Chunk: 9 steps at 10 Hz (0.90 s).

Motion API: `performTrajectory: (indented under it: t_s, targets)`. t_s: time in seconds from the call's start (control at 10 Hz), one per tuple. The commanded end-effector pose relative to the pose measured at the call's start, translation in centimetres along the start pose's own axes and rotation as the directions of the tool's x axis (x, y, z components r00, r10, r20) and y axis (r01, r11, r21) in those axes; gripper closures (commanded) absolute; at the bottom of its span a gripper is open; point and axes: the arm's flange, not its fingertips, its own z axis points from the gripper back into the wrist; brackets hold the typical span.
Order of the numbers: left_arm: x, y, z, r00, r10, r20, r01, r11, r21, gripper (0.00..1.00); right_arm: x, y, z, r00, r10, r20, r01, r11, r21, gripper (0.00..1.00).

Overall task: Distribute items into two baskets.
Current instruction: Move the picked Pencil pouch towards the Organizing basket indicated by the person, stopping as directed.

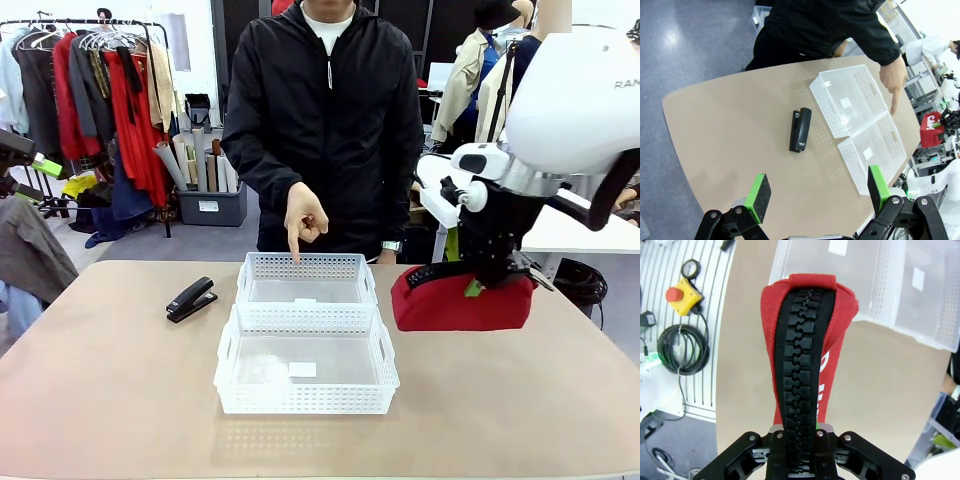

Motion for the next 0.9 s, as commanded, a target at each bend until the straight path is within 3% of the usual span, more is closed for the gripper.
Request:
performTrajectory:
  t_s: [0.0, 0.6, 0.7, 0.8]
  targets:
    - [0.0, 0.0, 0.1, 1.000, 0.002, 0.009, -0.002, 1.000, -0.006, 0.00, 1.5, -1.6, 0.0, 1.000, 0.011, 0.007, -0.011, 1.000, -0.001, 1.00]
    - [0.0, 0.0, 0.1, 1.000, 0.002, 0.009, -0.002, 1.000, -0.006, 0.00, 6.4, -3.4, -2.0, 0.999, 0.037, -0.011, -0.036, 0.996, 0.076, 1.00]
    - [0.0, 0.0, 0.1, 1.000, 0.002, 0.009, -0.002, 1.000, -0.006, 0.00, 6.6, -3.5, -2.4, 0.998, 0.057, -0.029, -0.054, 0.994, 0.098, 1.00]
    - [0.0, 0.0, 0.1, 1.000, 0.002, 0.009, -0.002, 1.000, -0.006, 0.00, 4.2, -3.6, -2.3, 1.000, 0.013, -0.027, -0.011, 0.996, 0.091, 1.00]
